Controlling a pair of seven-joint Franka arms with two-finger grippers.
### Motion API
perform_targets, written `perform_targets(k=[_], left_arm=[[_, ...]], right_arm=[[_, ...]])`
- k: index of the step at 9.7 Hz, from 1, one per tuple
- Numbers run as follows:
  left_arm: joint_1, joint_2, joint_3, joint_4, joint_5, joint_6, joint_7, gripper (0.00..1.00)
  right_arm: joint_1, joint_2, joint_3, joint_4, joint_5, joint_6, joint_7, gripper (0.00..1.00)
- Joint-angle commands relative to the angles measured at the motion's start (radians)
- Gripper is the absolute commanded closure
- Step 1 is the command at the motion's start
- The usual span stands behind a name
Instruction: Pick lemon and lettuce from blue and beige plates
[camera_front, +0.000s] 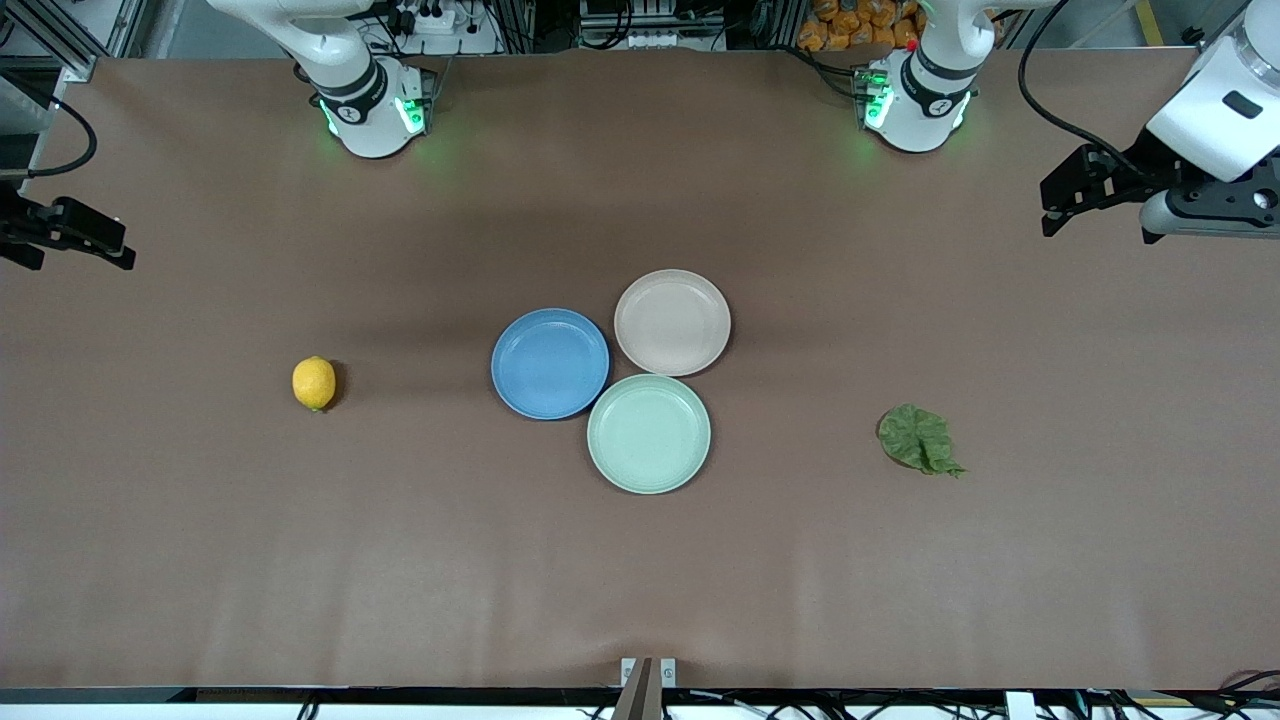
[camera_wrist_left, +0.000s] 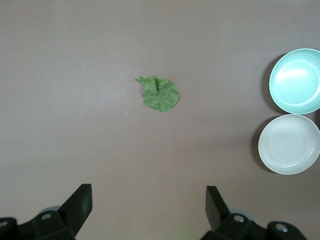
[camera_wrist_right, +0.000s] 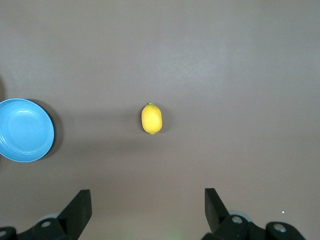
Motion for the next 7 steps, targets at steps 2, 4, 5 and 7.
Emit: perform_targets(k=[2,4,5,7], left_arm=[[0.000,0.006,-0.003,0.020,0.003,-0.014,0.009,0.00],[0.002,0.006,-0.003,0.020,0.003,-0.014,0.009,0.00],[0.002,0.006,-0.003,0.020,0.003,-0.014,0.009,0.00],[0.002,0.006,-0.003,0.020,0.003,-0.014,0.009,0.00]], right_arm=[[0.016,0.032,0.001,0.057,-0.018,-0.025,0.012,0.00],[0.014,0.046,0.001,0.079,-0.015,-0.025,0.010,0.00],[0.008,0.046,0.001,0.079,-0.012,-0.025,0.010,0.00],[0.009,0.052,0.001,0.079,-0.013,-0.023,0.010,0.00]])
